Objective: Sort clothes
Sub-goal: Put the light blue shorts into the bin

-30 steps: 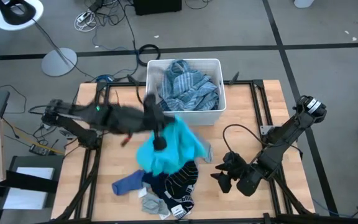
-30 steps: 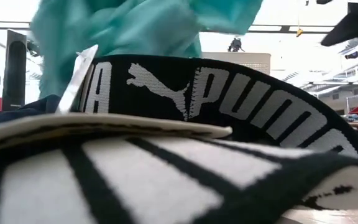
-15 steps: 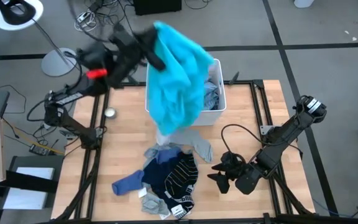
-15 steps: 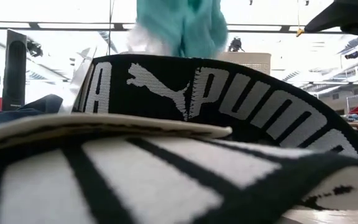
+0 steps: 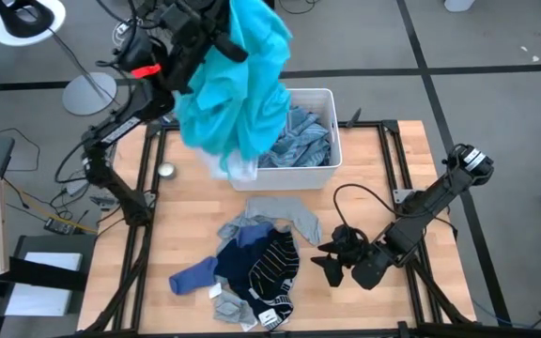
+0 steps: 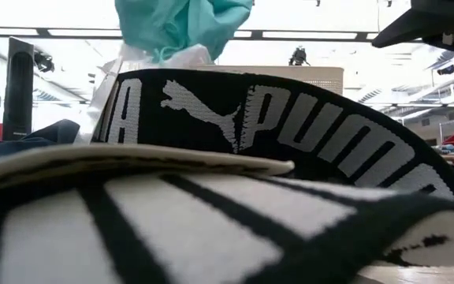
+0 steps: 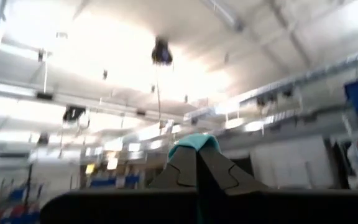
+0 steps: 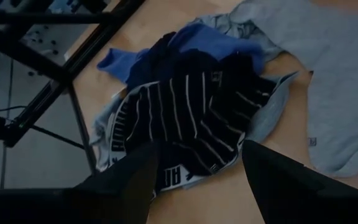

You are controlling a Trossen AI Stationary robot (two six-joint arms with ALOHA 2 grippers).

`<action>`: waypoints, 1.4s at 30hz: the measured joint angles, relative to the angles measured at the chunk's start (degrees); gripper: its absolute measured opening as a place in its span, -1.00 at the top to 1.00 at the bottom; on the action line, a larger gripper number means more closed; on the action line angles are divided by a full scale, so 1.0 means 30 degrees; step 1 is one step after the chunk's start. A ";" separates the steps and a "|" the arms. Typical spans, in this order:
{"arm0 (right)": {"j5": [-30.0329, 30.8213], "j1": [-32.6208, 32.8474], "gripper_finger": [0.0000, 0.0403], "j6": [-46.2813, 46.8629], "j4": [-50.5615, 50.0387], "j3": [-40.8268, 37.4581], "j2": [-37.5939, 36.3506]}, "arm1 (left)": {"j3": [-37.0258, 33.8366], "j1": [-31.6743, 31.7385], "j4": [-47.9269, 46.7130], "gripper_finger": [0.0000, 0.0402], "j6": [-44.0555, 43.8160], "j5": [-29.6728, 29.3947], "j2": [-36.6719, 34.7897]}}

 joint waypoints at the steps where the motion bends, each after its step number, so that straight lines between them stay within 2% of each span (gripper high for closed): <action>1: 0.0006 -0.0130 -0.17 -0.0107 0.0000 -0.0006 0.0000 | 0.0410 0.0093 0.0686 1.00 -0.0003 0.0300 0.0468; 4: 0.0013 -0.0481 -0.17 -0.0242 -0.0007 0.0000 0.0000 | 0.2008 0.0265 0.2247 1.00 -0.0197 0.1480 0.1973; 8: 0.0005 -0.0805 -0.17 -0.0281 -0.0007 0.0000 0.0000 | 0.4595 0.0355 0.2357 1.00 -0.2247 0.3037 0.3611; 12: 0.0005 -0.0905 -0.17 -0.0392 -0.0025 0.0000 0.0000 | 0.5966 0.0337 0.0510 1.00 -0.3063 0.3830 0.4327; 15: -0.0001 -0.0919 -0.17 -0.0548 -0.0046 -0.0006 -0.0006 | 0.5783 0.0289 -0.3574 1.00 -0.3537 0.3988 0.3939; 23: -0.0003 -0.0949 -0.17 -0.0571 -0.0081 -0.0006 0.0000 | 0.5787 0.0275 -1.8873 1.00 -0.3598 0.3501 0.2709; 25: -0.0003 -0.1015 -0.17 -0.0619 -0.0150 0.0000 -0.0006 | 0.5314 0.0270 -2.1852 1.00 -0.3592 0.3330 0.2964; 28: -0.0017 -0.1230 -0.17 -0.0730 -0.0157 0.0000 -0.0007 | 0.3762 0.0166 -2.4045 1.00 -0.3605 0.3339 0.3371; 36: -0.0126 -0.1846 -0.17 -0.0550 -0.0135 -0.0007 -0.0007 | -0.2140 -0.0320 -2.1517 0.96 -0.5729 0.3966 0.3985; 42: -0.0133 -0.2138 -0.17 -0.0112 -0.0146 -0.0007 -0.0007 | -0.5873 -0.0314 -1.9933 0.77 -0.6892 0.3970 0.4475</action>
